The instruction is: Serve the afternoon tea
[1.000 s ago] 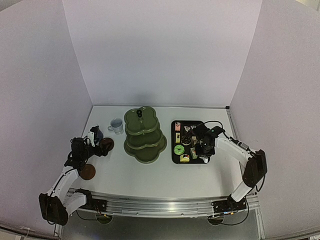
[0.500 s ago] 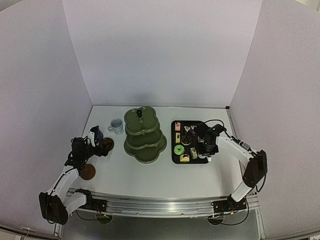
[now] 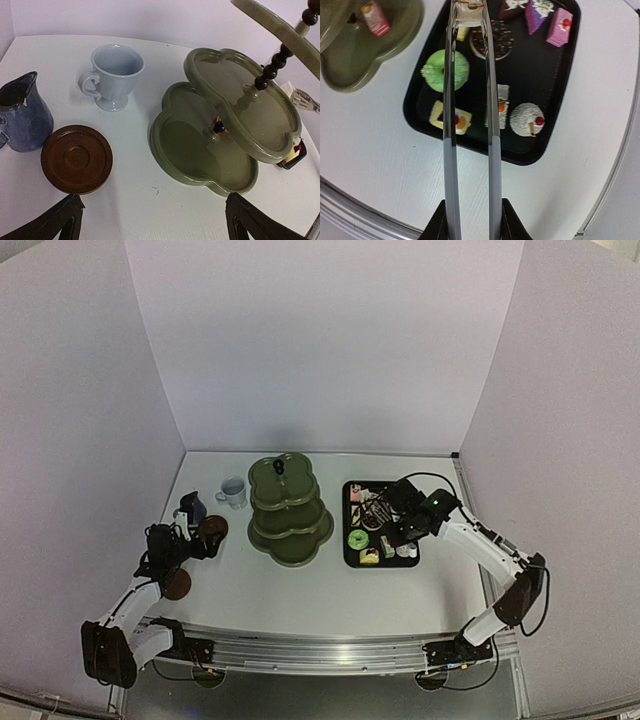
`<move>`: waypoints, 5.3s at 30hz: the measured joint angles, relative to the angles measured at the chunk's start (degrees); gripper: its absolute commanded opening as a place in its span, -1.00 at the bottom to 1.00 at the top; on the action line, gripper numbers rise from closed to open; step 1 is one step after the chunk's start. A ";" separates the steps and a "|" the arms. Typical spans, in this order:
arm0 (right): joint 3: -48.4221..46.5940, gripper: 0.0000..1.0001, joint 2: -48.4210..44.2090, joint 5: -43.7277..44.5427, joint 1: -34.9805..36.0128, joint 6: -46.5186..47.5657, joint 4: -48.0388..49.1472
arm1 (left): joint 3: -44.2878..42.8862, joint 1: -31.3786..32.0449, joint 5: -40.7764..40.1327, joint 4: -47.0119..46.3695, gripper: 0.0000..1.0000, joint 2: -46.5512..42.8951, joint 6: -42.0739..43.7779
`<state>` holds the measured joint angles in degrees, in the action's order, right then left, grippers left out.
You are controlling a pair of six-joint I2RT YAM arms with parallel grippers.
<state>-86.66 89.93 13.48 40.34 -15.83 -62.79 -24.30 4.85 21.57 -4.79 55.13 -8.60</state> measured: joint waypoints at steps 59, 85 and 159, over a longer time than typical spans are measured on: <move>-10.74 -0.24 22.71 -5.05 15.56 6.30 9.94 | 4.99 -8.45 -0.86 -4.75 0.99 -7.19 -6.56; 4.50 -0.30 2.36 -2.22 6.56 -3.29 7.03 | 5.32 -8.45 -0.77 -4.92 0.99 -7.30 -6.69; -6.33 -1.00 1.36 0.47 14.17 -5.37 -10.61 | 5.23 -8.45 -0.38 -4.27 0.99 -7.73 -2.78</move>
<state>-92.99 91.29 13.95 54.51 -21.20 -73.40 -19.07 -3.60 21.19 -9.06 47.40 -11.38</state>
